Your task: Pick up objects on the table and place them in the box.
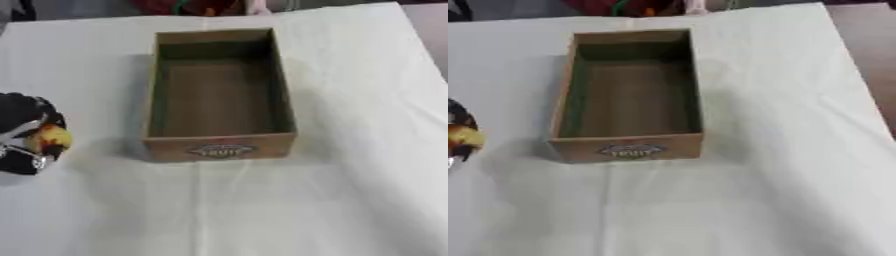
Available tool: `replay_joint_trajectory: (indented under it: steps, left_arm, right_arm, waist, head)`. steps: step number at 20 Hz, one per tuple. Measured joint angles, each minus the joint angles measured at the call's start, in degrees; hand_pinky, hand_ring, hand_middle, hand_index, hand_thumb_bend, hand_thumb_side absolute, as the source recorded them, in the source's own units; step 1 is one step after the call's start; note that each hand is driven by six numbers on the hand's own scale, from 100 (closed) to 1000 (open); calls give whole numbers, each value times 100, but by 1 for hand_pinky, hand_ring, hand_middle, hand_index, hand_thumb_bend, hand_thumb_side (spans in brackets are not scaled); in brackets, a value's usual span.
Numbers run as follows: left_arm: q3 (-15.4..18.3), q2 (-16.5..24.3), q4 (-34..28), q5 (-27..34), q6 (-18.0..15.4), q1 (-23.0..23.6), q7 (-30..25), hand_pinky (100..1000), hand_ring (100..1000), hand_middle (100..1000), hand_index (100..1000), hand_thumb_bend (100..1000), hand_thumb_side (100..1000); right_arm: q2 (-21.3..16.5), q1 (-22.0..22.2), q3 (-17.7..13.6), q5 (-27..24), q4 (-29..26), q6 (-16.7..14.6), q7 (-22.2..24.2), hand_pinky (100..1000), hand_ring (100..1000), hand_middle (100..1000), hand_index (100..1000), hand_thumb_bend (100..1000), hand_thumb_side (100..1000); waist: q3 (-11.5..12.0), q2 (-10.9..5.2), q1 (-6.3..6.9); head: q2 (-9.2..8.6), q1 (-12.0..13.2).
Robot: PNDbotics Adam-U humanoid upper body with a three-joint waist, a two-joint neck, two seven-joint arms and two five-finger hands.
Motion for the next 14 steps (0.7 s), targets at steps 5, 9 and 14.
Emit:
replay_joint_trajectory:
  steps: [5,9,14]
  left_arm:
    - [68,-69,-94,-127,-45,-55,138,107,419,484,614,100,304]
    - [296,-456,-486,-276,-258,-557,386,111,415,476,609,100,324]
    - [262,-1061,-832,-590,-399,-1179,513,109,407,466,603,100,336]
  right_arm:
    - [2,-10,18,-27,0,5,17,589,519,621,803,100,776]
    - [4,-81,74,-94,0,-3,79,589,519,621,803,100,776]
    - [8,-170,115,-147,0,-17,144,589,520,621,803,100,777]
  waist:
    - [-46,-12,-11]
    - [-128,-70,-31]
    - [-218,-64,-51]
  head:
    - [6,10]
    - [29,52]
    - [13,153]
